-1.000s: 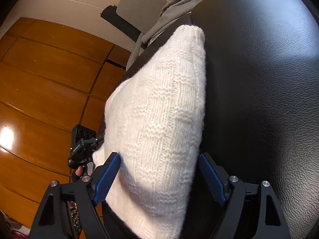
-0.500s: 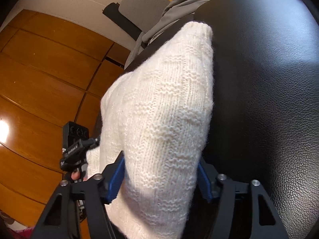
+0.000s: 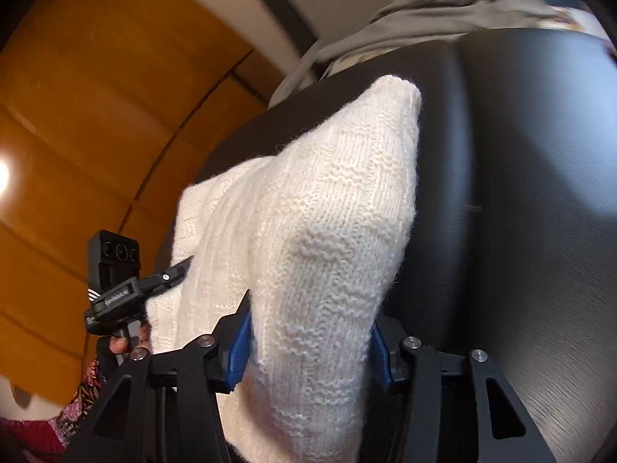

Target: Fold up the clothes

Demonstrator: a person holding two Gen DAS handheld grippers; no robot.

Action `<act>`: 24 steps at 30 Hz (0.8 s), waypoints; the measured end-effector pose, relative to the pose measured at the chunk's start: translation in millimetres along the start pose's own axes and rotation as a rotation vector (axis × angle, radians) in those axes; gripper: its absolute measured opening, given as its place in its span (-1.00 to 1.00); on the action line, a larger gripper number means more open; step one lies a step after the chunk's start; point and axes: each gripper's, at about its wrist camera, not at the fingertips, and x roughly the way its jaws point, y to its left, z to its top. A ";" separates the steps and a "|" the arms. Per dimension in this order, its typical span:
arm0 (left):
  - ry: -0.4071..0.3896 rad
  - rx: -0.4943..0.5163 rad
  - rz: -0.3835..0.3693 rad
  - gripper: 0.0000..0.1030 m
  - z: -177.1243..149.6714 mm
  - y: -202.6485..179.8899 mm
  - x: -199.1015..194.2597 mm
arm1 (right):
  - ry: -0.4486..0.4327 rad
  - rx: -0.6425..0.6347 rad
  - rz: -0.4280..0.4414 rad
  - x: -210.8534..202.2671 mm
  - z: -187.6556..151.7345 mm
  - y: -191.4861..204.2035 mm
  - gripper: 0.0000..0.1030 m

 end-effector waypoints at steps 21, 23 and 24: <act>-0.508 -0.416 0.299 -0.27 13.0 164.1 -154.0 | 0.042 -0.220 0.135 224.8 131.6 179.1 0.31; -0.526 -0.420 0.306 -0.27 2.2 159.0 -157.6 | 0.015 -0.194 0.154 198.3 118.3 163.8 0.35; -0.536 -0.422 0.310 -0.27 -3.1 156.4 -159.4 | 0.029 -0.177 0.167 190.3 108.1 155.6 0.35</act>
